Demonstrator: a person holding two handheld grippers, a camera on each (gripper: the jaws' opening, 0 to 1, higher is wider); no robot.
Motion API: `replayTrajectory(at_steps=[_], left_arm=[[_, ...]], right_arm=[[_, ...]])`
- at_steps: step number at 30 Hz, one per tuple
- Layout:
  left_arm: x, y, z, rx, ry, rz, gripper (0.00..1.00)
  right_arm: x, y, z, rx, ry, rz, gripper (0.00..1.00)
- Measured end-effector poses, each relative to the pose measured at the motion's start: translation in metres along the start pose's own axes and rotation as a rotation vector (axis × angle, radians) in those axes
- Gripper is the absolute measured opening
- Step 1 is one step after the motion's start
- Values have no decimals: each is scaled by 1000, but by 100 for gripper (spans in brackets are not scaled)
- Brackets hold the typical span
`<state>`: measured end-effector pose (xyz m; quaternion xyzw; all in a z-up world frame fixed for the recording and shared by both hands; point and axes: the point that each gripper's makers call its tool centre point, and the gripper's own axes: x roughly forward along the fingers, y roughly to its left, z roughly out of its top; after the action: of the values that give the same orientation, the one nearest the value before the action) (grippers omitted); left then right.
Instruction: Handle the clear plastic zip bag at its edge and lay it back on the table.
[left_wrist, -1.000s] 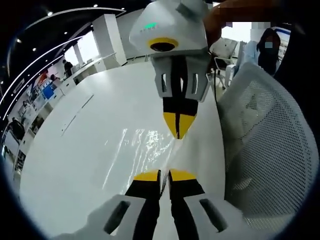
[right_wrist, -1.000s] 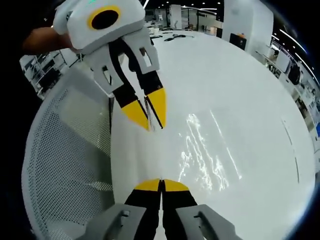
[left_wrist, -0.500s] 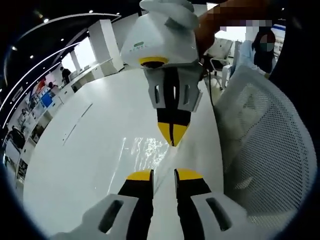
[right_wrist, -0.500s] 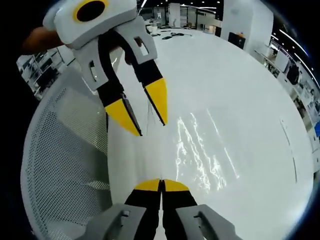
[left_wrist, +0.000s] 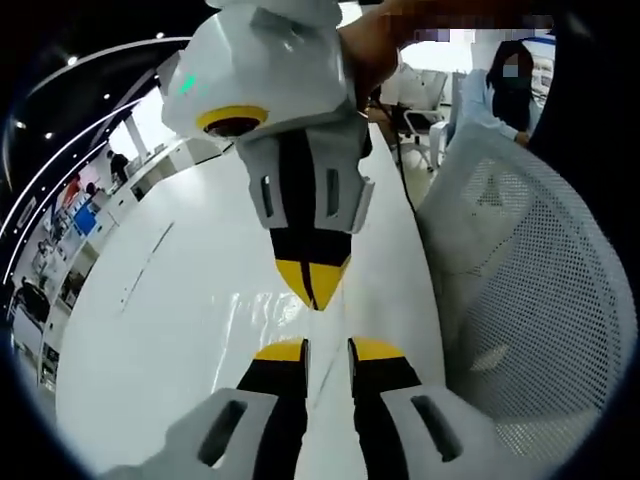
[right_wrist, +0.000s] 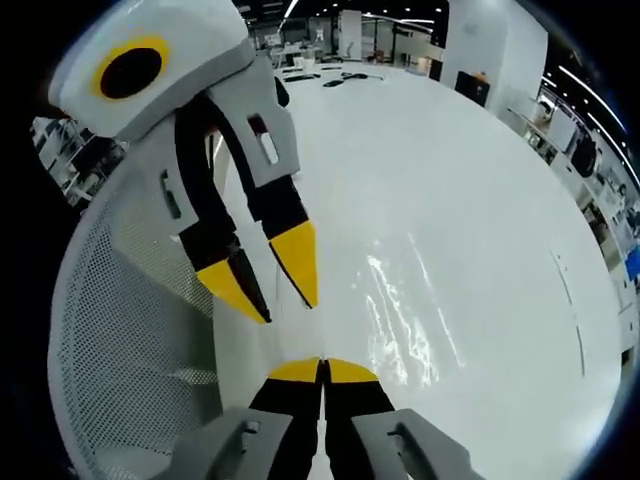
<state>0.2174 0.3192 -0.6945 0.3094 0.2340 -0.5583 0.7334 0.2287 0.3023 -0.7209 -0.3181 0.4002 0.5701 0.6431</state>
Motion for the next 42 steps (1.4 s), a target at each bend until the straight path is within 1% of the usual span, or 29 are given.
replayTrajectory(at_steps=[2,4,8,12,14,16,18,20,27,29,32,35,42], left_arm=[[1,1,-2,14,6,4,13],[-1,5,2,37,-5,27,14],[-4,6,6,34,-13,33,13],[-4,5,9,57,-25,36,12],[-5,5,11,76,-32,45,11],[-3,3,9,68,-23,30,12],[-1,2,5,88,-1,30,13],[1,3,3,83,5,30,13],[5,3,4,86,17,30,12],[6,7,2,93,35,42,11],[6,10,0,96,42,50,8],[7,10,0,97,38,47,3],[6,10,1,83,42,39,1]], right_arm=[[-1,-1,2,-1,5,-3,0],[0,-2,1,-2,8,-6,0],[-2,-6,2,5,15,-10,0],[-2,-12,1,28,23,-24,0],[-4,-10,1,39,25,-28,0],[-5,-12,3,38,21,-28,0],[-6,-12,6,37,15,-26,0],[-7,-11,8,30,10,-25,0],[-8,-11,16,14,-1,-23,0],[-8,-12,18,15,-6,-26,0],[-9,-15,19,22,-16,-35,0],[-12,-20,21,28,-26,-56,0],[-24,-29,27,27,-63,-115,0]])
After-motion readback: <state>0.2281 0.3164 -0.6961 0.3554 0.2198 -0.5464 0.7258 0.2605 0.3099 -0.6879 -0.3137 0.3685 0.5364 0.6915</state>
